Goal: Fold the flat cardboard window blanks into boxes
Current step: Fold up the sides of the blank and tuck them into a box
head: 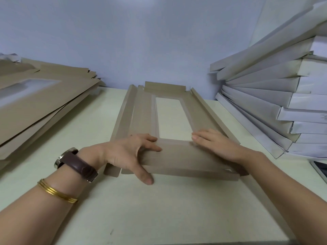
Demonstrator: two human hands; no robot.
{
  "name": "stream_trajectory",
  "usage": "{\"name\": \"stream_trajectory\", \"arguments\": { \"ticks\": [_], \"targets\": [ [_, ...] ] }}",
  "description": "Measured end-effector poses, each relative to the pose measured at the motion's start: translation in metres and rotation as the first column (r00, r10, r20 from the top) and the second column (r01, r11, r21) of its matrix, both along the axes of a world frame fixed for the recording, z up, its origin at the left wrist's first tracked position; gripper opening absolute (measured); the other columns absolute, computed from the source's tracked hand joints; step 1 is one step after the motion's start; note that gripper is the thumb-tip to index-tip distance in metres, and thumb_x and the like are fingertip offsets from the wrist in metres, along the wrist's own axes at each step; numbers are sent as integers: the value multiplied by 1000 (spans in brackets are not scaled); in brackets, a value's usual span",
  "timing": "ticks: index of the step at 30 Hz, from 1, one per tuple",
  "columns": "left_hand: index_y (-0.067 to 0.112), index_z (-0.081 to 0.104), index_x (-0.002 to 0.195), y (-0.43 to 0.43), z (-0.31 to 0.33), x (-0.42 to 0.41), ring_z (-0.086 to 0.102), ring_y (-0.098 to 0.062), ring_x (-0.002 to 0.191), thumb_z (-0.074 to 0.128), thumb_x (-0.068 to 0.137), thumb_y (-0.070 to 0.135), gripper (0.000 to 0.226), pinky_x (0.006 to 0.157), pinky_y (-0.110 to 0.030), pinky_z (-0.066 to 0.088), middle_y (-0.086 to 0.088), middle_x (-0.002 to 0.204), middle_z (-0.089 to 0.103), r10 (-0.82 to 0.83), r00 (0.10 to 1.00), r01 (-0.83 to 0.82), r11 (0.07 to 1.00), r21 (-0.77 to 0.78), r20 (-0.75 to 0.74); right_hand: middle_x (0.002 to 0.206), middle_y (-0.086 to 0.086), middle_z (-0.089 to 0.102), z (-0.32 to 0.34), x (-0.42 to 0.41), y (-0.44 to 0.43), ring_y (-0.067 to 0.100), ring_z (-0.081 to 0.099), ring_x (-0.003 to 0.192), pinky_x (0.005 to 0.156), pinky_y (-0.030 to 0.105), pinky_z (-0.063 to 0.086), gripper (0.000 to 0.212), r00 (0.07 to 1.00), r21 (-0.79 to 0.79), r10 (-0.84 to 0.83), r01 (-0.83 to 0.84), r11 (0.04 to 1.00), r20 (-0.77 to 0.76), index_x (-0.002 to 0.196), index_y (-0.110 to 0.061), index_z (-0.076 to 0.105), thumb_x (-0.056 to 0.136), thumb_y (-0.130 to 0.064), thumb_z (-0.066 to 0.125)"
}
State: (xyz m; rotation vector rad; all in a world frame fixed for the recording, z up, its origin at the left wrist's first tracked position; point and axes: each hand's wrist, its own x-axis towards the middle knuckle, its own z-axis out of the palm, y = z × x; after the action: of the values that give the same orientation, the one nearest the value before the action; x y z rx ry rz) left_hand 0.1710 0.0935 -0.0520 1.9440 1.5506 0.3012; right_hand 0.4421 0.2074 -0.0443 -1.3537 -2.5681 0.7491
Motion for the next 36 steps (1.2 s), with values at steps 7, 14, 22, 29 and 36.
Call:
{"name": "stream_trajectory", "arguments": {
  "ticks": [7,14,22,29,36],
  "targets": [
    [28,66,118,-5,0,10,48,-1,119,79,71,22,49,99,-17,38,19,132,49,75,993,-52,967,248,-86,135,-32,39,18,48,-29,-17,45,112,92,13,41,91,982,-191,162,-141,971,95,136,-52,40,55,-65,78],
    [25,62,67,-9,1,10,55,-3,66,71,74,15,15,58,-15,40,10,87,68,64,997,-51,945,322,-32,129,-24,53,10,53,-31,-10,49,116,97,10,38,73,993,25,83,-86,996,83,135,-35,49,72,-24,84],
    [19,53,74,-3,5,3,55,-22,65,66,86,14,18,64,-36,44,-3,69,59,187,964,-240,915,325,187,78,-2,68,8,52,-8,17,63,68,57,26,46,8,990,105,-32,47,993,-135,91,-25,70,83,-24,73],
    [29,55,97,5,3,0,62,-7,70,71,83,17,24,67,-22,46,2,96,68,344,900,-414,867,277,269,81,-12,71,1,40,8,-1,64,71,56,13,48,17,975,167,-126,157,973,-181,87,-34,68,76,-26,79],
    [36,25,147,-3,4,4,48,-16,120,71,86,26,76,96,-22,40,8,143,33,224,956,-239,969,58,189,80,-11,60,-8,34,7,15,60,84,67,28,48,48,974,301,-220,227,926,-57,119,-21,61,77,-40,74]
  ]
}}
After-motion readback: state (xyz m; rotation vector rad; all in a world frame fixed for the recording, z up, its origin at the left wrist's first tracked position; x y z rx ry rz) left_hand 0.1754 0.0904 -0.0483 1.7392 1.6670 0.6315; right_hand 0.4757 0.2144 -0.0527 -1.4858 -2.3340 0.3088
